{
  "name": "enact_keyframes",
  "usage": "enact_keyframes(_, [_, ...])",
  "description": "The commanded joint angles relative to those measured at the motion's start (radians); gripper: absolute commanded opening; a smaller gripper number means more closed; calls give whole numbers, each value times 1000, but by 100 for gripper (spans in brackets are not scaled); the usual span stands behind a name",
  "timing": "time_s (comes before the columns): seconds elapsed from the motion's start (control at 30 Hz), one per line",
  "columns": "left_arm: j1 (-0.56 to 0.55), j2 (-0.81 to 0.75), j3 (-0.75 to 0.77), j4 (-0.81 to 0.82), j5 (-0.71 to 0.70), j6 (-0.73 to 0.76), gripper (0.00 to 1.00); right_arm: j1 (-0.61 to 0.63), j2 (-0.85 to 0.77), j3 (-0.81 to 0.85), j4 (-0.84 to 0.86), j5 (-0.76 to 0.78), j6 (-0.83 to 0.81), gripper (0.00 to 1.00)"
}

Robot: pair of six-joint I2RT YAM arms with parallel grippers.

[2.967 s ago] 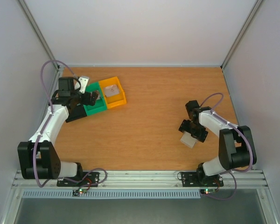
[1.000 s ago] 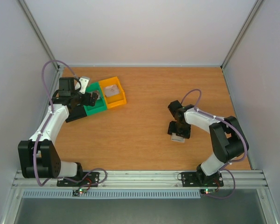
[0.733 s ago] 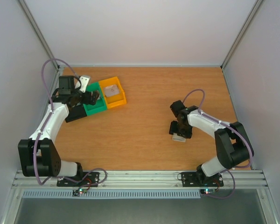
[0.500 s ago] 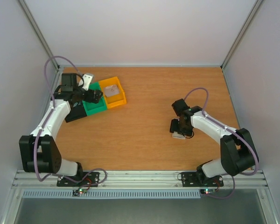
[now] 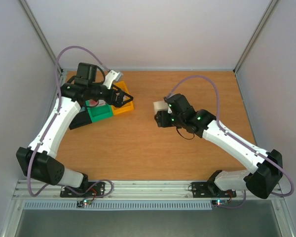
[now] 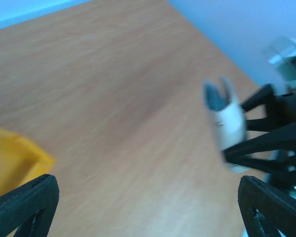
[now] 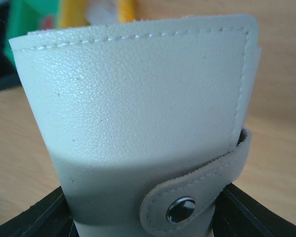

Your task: Take the credit cards out of the card holder

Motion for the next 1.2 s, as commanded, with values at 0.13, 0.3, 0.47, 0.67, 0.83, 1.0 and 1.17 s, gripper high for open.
enact_keyframes(0.13, [-128,39,115,-92,218,-191,99,130,58,166,163,24,-81,63])
enact_keyframes(0.3, [-169,57,120,-79,114,-178,99,176,71,200,154,83,-89,63])
enact_keyframes(0.47, [-181,71,99,-44,78,-136,99,204,79,210,161,85,-112,64])
enact_keyframes(0.67, [-183,73,97,-29,108,-150,44,209,79,214,161,68,-130,64])
enact_keyframes(0.83, [-183,67,101,-73,143,-139,1,209,59,200,167,74,-138,64])
enact_keyframes(1.0, [-184,63,122,-128,119,-113,0,209,-8,150,150,74,-176,93])
enact_keyframes(1.17, [-183,56,159,-190,87,-70,0,185,-125,47,119,54,-233,98])
